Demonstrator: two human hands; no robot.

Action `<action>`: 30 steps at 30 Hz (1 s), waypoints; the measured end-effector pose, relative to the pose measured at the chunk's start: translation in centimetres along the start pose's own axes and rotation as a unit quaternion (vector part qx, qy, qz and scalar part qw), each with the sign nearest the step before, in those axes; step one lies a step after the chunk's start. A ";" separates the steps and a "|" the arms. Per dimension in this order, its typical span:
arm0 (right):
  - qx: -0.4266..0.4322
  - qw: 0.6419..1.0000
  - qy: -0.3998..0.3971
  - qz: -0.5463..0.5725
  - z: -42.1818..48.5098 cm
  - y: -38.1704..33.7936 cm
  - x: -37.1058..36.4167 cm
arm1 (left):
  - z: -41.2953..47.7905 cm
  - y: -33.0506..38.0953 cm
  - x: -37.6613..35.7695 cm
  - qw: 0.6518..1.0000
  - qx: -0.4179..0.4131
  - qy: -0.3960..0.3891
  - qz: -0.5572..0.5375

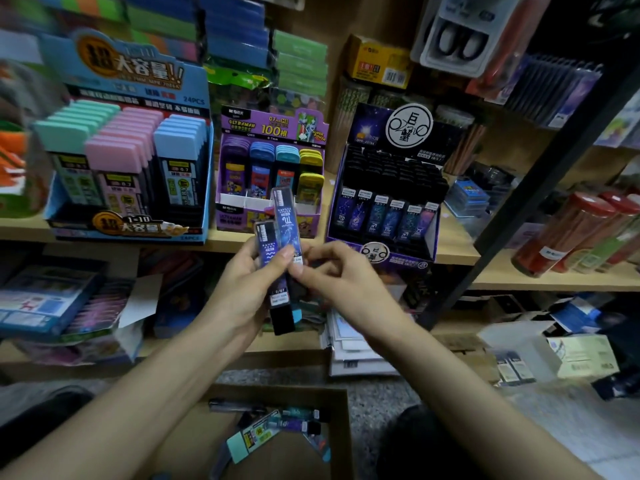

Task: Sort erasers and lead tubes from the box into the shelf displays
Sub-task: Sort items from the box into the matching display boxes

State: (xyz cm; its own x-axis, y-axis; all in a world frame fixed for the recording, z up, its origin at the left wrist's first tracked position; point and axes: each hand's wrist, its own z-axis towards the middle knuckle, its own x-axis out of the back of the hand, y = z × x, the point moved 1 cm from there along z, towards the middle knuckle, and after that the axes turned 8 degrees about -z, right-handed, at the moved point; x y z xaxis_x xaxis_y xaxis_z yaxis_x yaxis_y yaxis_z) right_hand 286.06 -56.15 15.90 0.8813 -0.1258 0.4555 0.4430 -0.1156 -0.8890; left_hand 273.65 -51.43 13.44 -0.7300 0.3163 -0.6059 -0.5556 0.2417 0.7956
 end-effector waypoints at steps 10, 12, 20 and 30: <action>-0.007 0.992 0.026 0.119 -0.7 0.1 2.1 | 0.3 1.6 1.3 0.996 -0.065 0.052 0.042; 0.005 0.996 0.037 0.083 -0.8 0.3 3.1 | 0.5 2.3 1.6 0.995 -0.073 0.041 0.045; -0.024 0.971 0.120 0.203 -1.1 1.2 4.9 | -0.5 0.5 0.9 0.986 0.048 -0.064 0.146; 0.120 0.931 0.340 -0.052 -0.2 -0.2 15.2 | 0.1 -1.5 -0.6 0.988 0.029 -0.043 0.148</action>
State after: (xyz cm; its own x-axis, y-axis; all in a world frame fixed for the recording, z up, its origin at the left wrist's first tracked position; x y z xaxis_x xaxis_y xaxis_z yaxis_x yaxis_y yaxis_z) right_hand 299.31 -58.27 23.05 0.5598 -0.7309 0.3905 0.6157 0.0515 -0.7863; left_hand 274.98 -51.85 12.56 -0.8192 0.4565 -0.3472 -0.2975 0.1793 0.9377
